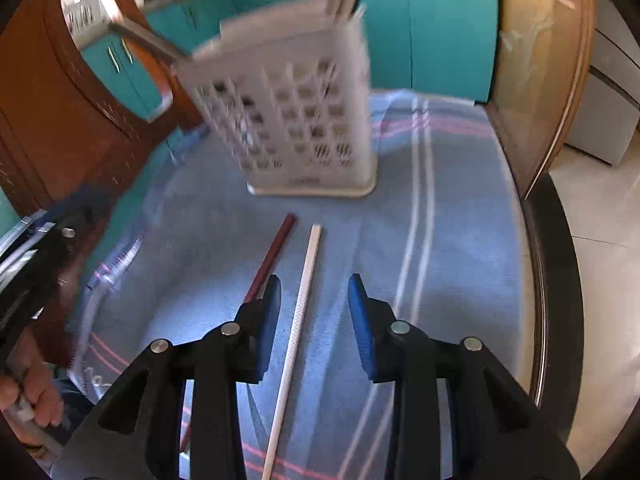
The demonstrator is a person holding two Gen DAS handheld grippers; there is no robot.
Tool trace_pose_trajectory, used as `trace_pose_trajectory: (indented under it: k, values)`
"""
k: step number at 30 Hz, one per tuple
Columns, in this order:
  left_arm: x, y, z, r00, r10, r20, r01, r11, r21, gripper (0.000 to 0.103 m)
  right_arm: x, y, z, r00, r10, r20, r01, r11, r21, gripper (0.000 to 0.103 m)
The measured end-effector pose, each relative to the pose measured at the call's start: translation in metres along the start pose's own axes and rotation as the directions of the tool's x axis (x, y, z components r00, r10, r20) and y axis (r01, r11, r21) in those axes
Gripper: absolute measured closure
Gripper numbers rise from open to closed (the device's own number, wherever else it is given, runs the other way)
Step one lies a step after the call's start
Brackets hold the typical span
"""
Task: Organize utensils
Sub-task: 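Bring both open tools down to the red and white chopsticks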
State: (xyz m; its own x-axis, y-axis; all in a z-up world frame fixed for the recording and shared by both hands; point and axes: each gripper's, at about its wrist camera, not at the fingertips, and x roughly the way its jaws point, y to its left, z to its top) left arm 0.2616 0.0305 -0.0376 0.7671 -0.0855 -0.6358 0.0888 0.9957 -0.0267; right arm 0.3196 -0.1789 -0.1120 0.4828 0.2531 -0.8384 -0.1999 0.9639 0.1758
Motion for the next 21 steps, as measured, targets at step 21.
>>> trace_pose_trajectory:
  k: [21]
  values:
    - [0.073,-0.035,-0.051,0.966,-0.154,-0.207,0.158,0.987,0.004,0.046,0.021,-0.049,-0.015,0.991,-0.132,0.007,0.131,0.986,0.099,0.07]
